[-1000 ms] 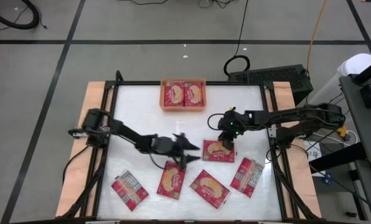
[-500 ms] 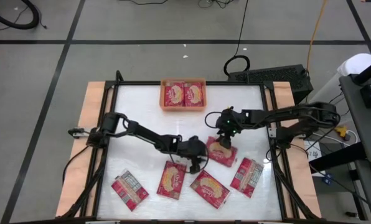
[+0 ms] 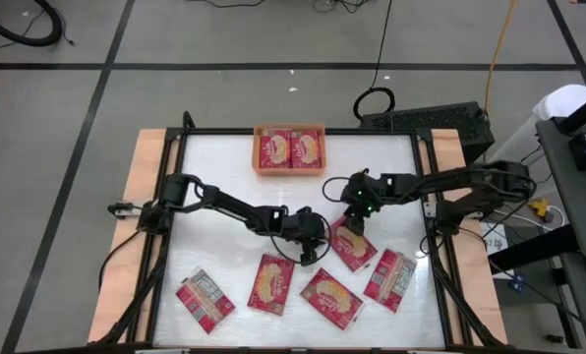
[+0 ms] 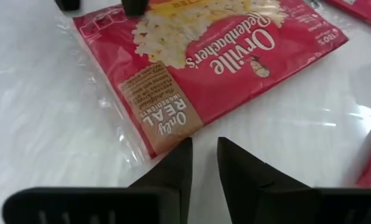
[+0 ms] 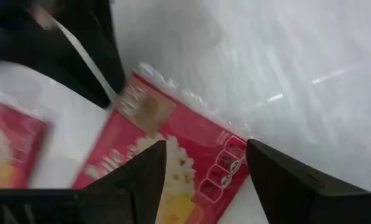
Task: Sort popcorn bags into baskets
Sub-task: Put the red popcorn bag into the orange bin
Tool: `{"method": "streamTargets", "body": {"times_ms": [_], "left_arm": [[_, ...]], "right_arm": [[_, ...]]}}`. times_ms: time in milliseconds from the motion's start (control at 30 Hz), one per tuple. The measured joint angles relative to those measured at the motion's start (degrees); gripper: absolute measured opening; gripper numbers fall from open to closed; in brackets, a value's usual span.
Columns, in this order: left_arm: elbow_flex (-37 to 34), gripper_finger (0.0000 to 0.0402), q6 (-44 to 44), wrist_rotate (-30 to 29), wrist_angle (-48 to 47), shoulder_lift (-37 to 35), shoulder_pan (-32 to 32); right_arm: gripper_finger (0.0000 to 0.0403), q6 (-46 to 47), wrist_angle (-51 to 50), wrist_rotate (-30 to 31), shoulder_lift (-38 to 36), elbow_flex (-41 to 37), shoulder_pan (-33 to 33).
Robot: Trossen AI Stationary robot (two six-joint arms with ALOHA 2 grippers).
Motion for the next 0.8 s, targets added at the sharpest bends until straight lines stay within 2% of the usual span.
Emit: {"method": "streamTargets", "body": {"times_ms": [100, 200, 333, 633, 800], "left_arm": [[-0.1, 0.0076, 0.0, 1.9, 1.4, -0.5, -0.3], [-0.1, 0.0076, 1.3, 2.4, 8.9, -0.5, -1.3], [0.0, 0.0076, 4.3, 1.9, 16.2, 0.9, -2.0], [-0.1, 0.0076, 1.4, -0.2, 14.0, 4.0, -0.4], [0.0, 0.0076, 0.3, -0.6, 12.9, 4.4, 0.1]], "right_arm": [[0.0215, 2.7, -5.3, 3.1, -4.0, 0.0, 0.0], [0.0215, 4.9, -10.5, 6.1, -6.7, 0.0, 0.3], [0.0215, 7.3, -10.3, 6.9, -7.9, -2.3, 1.0], [0.0215, 17.1, 8.3, 1.5, -7.9, -12.4, 2.6], [0.0215, 20.6, 17.6, 0.9, -7.5, -15.9, 4.4]]}}
